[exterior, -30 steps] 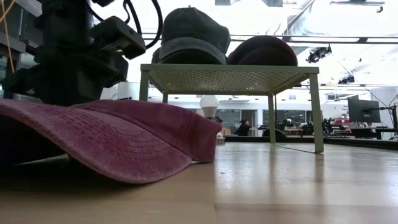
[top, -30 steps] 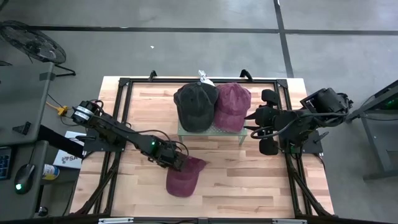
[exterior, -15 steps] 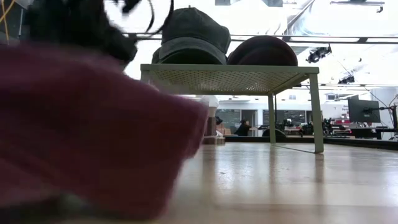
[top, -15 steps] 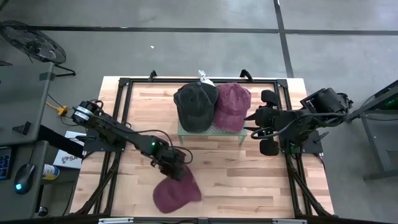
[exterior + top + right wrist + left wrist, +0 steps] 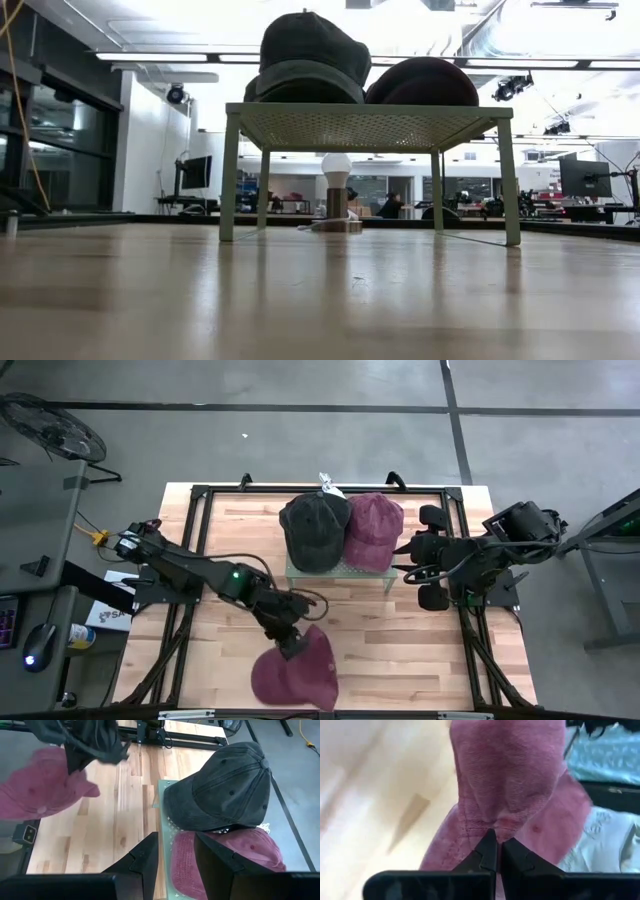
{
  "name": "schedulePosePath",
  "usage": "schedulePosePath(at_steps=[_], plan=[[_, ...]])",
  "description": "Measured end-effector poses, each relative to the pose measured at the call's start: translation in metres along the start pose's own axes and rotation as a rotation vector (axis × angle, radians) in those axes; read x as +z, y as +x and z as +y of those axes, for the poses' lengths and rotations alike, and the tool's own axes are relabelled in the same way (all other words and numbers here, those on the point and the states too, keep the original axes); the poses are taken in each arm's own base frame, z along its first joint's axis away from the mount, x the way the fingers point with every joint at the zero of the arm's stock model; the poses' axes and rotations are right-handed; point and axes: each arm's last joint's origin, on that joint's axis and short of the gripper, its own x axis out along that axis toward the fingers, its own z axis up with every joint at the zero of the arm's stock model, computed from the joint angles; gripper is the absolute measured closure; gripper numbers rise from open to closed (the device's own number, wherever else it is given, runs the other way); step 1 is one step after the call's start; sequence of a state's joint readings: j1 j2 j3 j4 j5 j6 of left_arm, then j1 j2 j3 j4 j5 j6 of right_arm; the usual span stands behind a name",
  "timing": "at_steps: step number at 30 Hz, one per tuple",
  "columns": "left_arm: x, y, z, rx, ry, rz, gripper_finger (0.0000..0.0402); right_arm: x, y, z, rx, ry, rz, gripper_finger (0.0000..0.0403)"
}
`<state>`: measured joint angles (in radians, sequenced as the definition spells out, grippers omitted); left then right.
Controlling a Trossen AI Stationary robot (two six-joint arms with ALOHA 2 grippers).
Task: Pick & Place hat
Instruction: Stack the red cap on top of the red cap on the shelf
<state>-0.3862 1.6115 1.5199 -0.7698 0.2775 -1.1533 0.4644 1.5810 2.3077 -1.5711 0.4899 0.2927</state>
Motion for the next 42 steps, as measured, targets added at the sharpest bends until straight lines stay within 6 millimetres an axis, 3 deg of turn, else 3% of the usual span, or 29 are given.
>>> schedulePosePath(at_steps=[5, 11, 19, 27, 32, 42], plan=[[0.009, -0.043, -0.024, 0.043, 0.052, -0.193, 0.0401, -0.001, -0.004, -0.002, 0.021, 0.085, -0.004, 0.0284], [0.018, -0.093, -0.051, 0.061, 0.179, -0.548, 0.0401, -0.003, -0.013, -0.009, -0.017, 0.168, -0.040, 0.0284], [0.039, -0.134, -0.068, 0.062, 0.380, -0.844, 0.0401, -0.004, -0.020, -0.018, -0.086, 0.190, -0.088, 0.0293], [0.060, -0.150, -0.066, 0.072, 0.508, -0.934, 0.0401, -0.001, -0.018, -0.021, -0.055, 0.211, -0.091, 0.0395], [0.069, -0.154, -0.061, 0.076, 0.519, -0.941, 0.0401, 0.009, -0.017, -0.017, 0.025, 0.219, -0.159, 0.0400], [0.075, -0.164, -0.071, 0.005, 0.676, -1.029, 0.0401, 0.024, -0.011, -0.010, 0.259, 0.165, -0.211, 0.0402]])
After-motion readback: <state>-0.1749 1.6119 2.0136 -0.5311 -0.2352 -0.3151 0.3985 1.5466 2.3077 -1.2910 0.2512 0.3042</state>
